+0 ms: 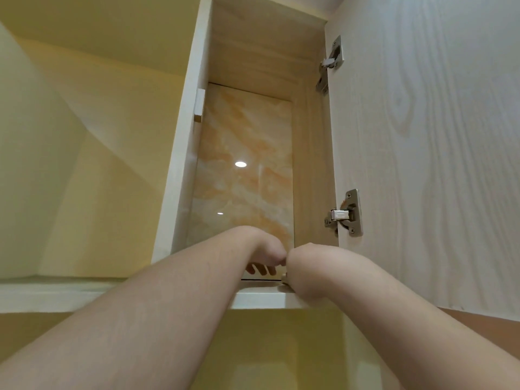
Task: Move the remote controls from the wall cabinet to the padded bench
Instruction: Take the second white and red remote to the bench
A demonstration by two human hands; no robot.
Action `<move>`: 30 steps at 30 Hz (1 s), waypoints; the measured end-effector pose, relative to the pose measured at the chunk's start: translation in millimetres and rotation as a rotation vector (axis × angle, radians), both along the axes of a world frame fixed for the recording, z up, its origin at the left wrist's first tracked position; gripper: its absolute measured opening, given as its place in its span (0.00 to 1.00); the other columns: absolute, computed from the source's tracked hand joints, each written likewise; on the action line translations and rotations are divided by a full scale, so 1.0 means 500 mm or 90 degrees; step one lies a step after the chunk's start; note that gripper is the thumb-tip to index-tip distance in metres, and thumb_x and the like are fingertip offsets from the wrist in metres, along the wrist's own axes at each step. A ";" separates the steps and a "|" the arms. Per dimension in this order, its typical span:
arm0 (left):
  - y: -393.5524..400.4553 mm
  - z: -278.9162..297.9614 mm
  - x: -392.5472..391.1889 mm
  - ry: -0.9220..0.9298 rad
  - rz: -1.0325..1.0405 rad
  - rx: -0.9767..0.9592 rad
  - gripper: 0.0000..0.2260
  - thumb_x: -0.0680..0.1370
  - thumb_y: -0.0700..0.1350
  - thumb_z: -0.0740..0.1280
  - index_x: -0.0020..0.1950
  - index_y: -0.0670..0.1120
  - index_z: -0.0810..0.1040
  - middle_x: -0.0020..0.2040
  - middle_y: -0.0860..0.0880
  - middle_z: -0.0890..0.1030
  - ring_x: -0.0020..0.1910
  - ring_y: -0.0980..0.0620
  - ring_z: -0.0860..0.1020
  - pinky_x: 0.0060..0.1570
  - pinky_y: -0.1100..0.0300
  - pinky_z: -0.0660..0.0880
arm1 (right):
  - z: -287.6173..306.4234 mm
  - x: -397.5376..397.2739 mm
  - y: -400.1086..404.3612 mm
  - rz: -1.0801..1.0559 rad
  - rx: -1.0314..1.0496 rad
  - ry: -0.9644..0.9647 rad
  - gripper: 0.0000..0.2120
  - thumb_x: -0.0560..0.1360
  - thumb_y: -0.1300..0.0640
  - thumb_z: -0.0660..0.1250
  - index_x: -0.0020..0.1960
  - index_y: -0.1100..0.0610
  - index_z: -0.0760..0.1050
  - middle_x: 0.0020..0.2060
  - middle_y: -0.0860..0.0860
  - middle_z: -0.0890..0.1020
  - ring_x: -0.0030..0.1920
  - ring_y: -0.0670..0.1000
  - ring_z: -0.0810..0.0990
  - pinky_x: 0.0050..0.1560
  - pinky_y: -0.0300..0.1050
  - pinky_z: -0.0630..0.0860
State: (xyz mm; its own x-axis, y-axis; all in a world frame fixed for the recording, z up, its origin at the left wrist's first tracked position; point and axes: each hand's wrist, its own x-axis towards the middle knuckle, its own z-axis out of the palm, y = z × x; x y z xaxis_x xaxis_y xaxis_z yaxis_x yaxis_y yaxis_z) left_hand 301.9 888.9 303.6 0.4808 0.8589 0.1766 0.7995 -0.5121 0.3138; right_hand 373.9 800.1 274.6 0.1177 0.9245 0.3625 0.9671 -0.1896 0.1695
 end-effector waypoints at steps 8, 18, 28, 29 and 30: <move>0.030 -0.008 0.003 -0.047 -0.047 -0.119 0.07 0.78 0.42 0.58 0.46 0.45 0.75 0.52 0.45 0.75 0.48 0.49 0.73 0.48 0.60 0.71 | -0.005 0.015 0.018 0.027 -0.013 -0.099 0.14 0.80 0.55 0.58 0.64 0.56 0.74 0.56 0.55 0.80 0.55 0.56 0.78 0.54 0.47 0.75; 0.035 -0.007 -0.010 -0.088 -0.025 -0.036 0.13 0.79 0.36 0.57 0.59 0.35 0.77 0.50 0.41 0.78 0.48 0.46 0.77 0.61 0.50 0.76 | 0.001 -0.005 -0.012 0.010 -0.071 -0.066 0.20 0.83 0.58 0.49 0.73 0.63 0.61 0.69 0.59 0.68 0.68 0.59 0.68 0.61 0.48 0.66; 0.003 -0.013 -0.021 -0.220 0.013 -0.017 0.08 0.78 0.40 0.56 0.42 0.39 0.73 0.38 0.43 0.76 0.31 0.47 0.76 0.44 0.55 0.78 | 0.003 -0.036 -0.017 -0.039 0.037 -0.027 0.17 0.81 0.56 0.56 0.68 0.60 0.68 0.61 0.56 0.77 0.58 0.57 0.77 0.44 0.44 0.67; -0.002 -0.011 -0.023 -0.254 0.006 -0.011 0.09 0.78 0.40 0.56 0.40 0.41 0.72 0.35 0.44 0.75 0.30 0.48 0.75 0.43 0.56 0.78 | 0.000 -0.035 -0.025 -0.023 0.075 -0.010 0.17 0.81 0.56 0.55 0.67 0.60 0.68 0.60 0.57 0.77 0.59 0.58 0.77 0.44 0.45 0.67; -0.006 -0.010 -0.025 -0.287 -0.003 -0.011 0.10 0.78 0.40 0.57 0.38 0.42 0.72 0.34 0.45 0.74 0.30 0.49 0.75 0.43 0.57 0.78 | -0.004 -0.033 -0.032 0.000 0.118 -0.001 0.16 0.81 0.55 0.55 0.66 0.60 0.67 0.59 0.57 0.77 0.58 0.60 0.76 0.44 0.46 0.67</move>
State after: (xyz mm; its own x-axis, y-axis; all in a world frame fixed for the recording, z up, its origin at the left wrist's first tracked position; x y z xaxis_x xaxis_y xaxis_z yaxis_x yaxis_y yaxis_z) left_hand 289.5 885.9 298.8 0.3632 0.8611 0.3557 0.5785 -0.5077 0.6384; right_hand 357.6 784.0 272.4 0.1172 0.8422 0.5263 0.9669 -0.2178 0.1332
